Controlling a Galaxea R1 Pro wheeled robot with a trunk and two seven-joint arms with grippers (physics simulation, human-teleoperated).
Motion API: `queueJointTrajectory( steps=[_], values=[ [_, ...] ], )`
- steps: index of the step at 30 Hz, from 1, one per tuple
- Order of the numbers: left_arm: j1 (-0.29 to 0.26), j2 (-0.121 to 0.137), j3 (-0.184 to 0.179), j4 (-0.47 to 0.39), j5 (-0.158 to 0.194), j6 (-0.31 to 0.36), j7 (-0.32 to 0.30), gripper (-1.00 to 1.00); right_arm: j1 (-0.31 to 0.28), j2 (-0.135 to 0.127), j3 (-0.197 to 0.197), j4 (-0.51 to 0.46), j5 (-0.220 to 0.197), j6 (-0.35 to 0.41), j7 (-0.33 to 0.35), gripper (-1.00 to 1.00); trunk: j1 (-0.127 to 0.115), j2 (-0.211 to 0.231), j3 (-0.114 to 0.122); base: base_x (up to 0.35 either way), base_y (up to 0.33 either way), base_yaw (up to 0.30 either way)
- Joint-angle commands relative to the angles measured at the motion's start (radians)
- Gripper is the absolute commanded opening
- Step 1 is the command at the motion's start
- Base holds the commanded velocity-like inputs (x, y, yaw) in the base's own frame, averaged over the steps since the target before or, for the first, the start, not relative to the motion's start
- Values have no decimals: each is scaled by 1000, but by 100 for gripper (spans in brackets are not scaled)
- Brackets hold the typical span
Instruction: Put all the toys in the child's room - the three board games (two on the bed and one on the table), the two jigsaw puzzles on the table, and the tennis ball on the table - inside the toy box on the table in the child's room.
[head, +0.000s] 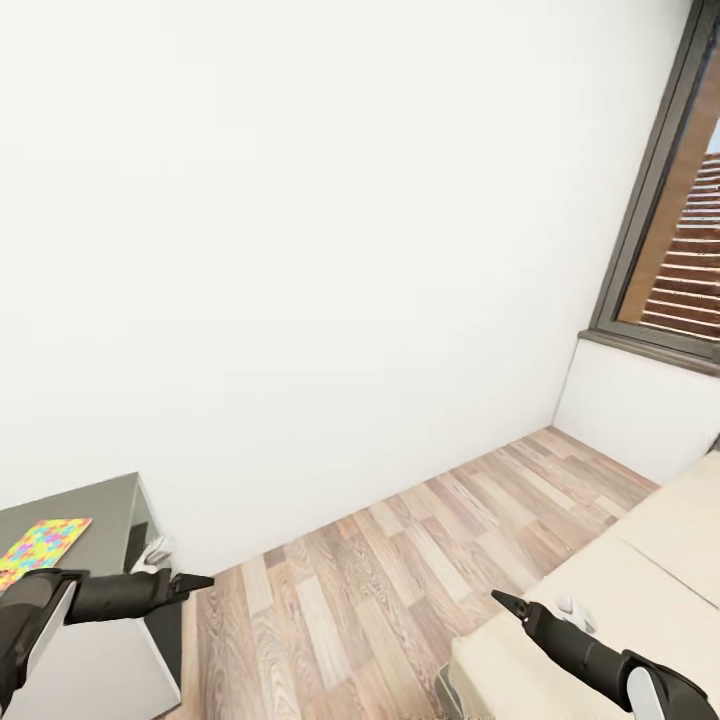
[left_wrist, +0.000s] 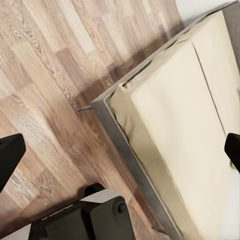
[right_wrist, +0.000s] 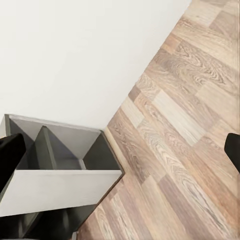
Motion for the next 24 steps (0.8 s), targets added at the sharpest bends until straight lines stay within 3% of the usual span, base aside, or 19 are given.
queueJointTrajectory(
  steps=[1,24],
  values=[
    [-1,0,2,-1,0,9,-4,100,-1,0,-2,0,-1,6,3,100,1,-2,-2,0,0,-281],
    [-1,0,2,-1,1,9,-5,100,-2,-1,-5,2,-1,6,4,100,1,-2,-2,0,0,-281]
  ],
)
